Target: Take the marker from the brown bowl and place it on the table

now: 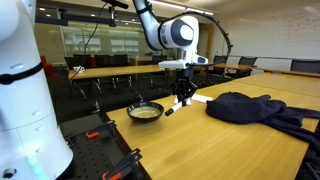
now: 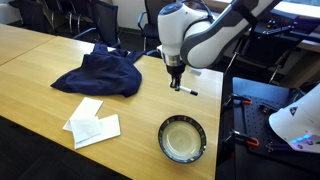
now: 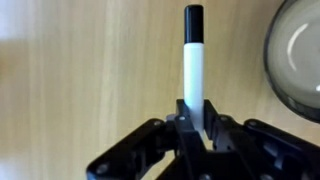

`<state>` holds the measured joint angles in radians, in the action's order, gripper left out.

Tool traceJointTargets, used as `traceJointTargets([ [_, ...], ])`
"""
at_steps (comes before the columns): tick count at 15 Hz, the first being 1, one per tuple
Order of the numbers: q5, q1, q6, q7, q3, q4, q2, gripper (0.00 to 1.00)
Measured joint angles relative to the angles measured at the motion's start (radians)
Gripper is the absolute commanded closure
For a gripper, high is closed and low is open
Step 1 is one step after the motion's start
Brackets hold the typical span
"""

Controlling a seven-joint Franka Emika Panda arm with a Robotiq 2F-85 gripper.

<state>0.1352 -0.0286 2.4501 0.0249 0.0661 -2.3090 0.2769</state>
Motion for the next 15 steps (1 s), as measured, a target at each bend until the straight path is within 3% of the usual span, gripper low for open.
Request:
traceJointTargets([
  [1, 0.034, 0.011, -0.007, -0.022, 0.009, 0.015, 0.017, 0.95],
  [2, 0.07, 0.017, -0.021, -0.03, 0.017, 0.032, 0.037, 0.68],
  [3, 0.104, 0.02, -0.038, -0.036, 0.024, 0.052, 0.058, 0.53],
  [6, 0.159, 0.02, -0.082, -0.042, 0.029, 0.103, 0.113, 0.32],
  [10, 0.14, 0.021, -0.147, -0.08, 0.006, 0.119, 0.119, 0.01],
  [15, -0.042, 0.016, -0.274, -0.079, -0.076, 0.053, -0.052, 0.0],
])
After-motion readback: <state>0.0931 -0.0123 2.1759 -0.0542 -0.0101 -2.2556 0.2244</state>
